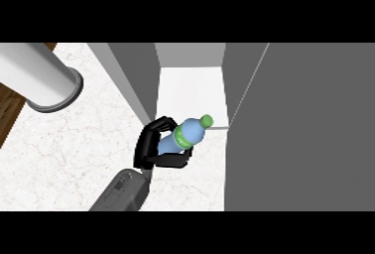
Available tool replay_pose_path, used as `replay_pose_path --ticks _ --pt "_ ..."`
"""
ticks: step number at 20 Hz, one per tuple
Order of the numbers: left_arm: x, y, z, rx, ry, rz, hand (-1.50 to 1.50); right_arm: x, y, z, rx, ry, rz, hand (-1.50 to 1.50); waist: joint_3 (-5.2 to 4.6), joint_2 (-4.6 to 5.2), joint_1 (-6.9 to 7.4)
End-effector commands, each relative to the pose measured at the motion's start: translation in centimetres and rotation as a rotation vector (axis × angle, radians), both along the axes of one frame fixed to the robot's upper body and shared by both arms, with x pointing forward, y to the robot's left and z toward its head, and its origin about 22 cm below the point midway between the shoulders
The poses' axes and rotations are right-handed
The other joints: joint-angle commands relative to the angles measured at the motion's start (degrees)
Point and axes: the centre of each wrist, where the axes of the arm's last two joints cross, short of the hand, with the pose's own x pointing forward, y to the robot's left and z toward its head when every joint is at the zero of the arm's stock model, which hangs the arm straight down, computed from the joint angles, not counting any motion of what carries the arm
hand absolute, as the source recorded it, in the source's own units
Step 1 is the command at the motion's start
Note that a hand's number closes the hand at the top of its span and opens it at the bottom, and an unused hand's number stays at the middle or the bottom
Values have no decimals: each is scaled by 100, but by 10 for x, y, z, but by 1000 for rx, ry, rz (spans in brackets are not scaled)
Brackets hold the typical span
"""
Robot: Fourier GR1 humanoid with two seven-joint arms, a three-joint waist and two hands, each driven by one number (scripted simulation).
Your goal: Pick up the bottled water, place it into the cabinet and close the cabinet
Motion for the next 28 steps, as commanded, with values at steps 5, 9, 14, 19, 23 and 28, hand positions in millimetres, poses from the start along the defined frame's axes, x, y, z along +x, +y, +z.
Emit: replay_pose_path --ticks 5,9,14,19,23,28 --pt "39 -47 48 51 37 67 150 2 -6 22 33 -57 8 -150 -3 38 -148" --pt "72 -43 71 52 65 94 150 -2 -8 20 48 -36 -8 -150 -1 41 -105" --pt "98 -42 86 3 120 137 150 -3 -8 21 28 -45 10 -150 -5 70 -173" --pt "108 -37 79 128 107 301 150 -6 -23 9 33 -41 8 -150 4 73 -207" --pt "116 -27 73 292 72 371 150 0 -26 8 22 -71 9 -150 5 116 -218" --pt "130 -18 82 456 52 498 -150 -1 -19 5 24 -60 31 -150 0 145 -287"
